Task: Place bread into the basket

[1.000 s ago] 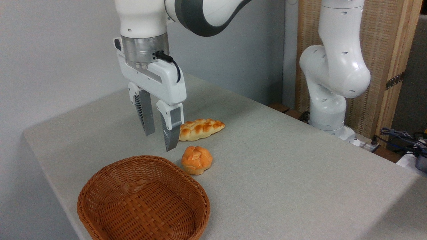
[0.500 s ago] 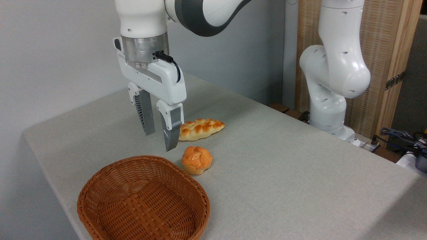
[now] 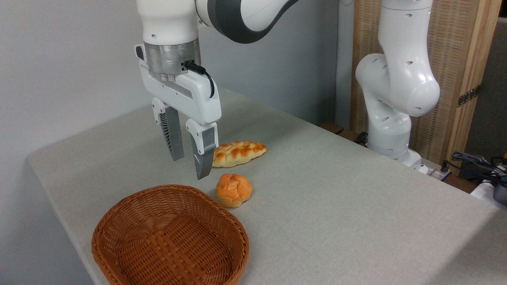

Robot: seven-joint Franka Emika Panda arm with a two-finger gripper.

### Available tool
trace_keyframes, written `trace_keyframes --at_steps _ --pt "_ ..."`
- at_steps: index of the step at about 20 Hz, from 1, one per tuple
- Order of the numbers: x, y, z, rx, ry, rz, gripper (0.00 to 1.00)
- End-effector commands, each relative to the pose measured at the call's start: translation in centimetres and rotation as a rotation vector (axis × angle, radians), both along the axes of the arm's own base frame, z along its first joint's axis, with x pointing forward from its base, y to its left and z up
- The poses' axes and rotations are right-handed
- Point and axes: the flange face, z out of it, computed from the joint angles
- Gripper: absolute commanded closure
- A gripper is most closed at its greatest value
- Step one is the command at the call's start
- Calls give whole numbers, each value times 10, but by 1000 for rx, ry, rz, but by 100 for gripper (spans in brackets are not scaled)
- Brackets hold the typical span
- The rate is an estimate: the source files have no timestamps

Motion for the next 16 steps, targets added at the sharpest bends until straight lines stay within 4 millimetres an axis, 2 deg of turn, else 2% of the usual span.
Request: trace_keyframes --at_steps 1,10,16 --pt "0 1 4 -3 -11 10 0" --pt "0 1 3 -2 -5 9 0" --pt "-2 -7 0 0 4 -8 0"
